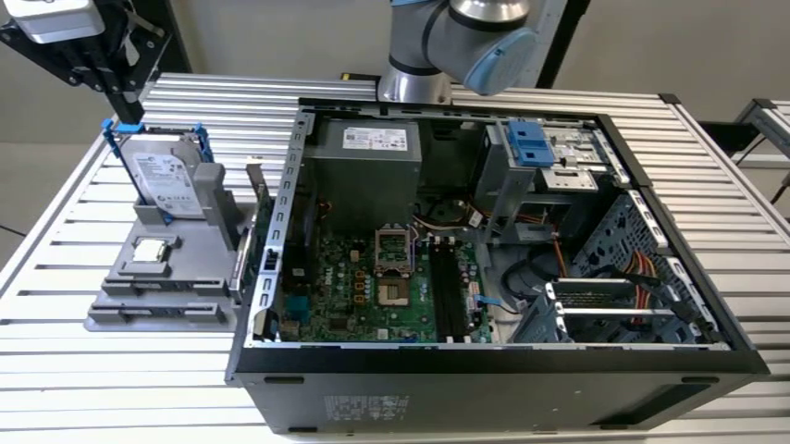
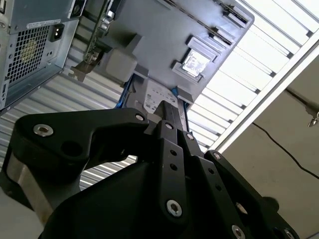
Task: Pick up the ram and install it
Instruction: 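Reach for the ram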
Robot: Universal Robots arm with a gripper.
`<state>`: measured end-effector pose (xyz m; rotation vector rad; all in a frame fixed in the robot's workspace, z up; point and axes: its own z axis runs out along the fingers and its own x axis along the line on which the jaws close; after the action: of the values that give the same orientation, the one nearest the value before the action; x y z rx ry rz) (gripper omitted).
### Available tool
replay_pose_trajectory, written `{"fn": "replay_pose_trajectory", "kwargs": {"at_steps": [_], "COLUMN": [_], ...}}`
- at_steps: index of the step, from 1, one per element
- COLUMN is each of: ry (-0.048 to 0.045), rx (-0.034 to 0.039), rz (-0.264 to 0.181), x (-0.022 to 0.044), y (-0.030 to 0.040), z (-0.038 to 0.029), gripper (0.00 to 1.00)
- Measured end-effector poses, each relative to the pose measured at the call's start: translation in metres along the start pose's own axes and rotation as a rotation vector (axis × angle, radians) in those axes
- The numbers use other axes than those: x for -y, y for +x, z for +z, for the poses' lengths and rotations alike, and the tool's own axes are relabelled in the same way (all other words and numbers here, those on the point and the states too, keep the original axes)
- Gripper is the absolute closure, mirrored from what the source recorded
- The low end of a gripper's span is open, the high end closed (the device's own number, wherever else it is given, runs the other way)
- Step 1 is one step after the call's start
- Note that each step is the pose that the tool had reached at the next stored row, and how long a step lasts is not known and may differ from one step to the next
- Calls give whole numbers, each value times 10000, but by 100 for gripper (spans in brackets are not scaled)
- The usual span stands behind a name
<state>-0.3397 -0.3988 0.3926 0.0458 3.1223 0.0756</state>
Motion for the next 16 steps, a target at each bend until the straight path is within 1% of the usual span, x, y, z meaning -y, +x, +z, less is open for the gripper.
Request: {"fn": "replay_pose_trajectory", "kwargs": {"at_steps": [8,16], "ry": [1,0], "rx": [-1,0], "rz": [1,0], "x": [22,57], "y": [0,-2], "z": [-1,-3], "gripper": [100,100]}}
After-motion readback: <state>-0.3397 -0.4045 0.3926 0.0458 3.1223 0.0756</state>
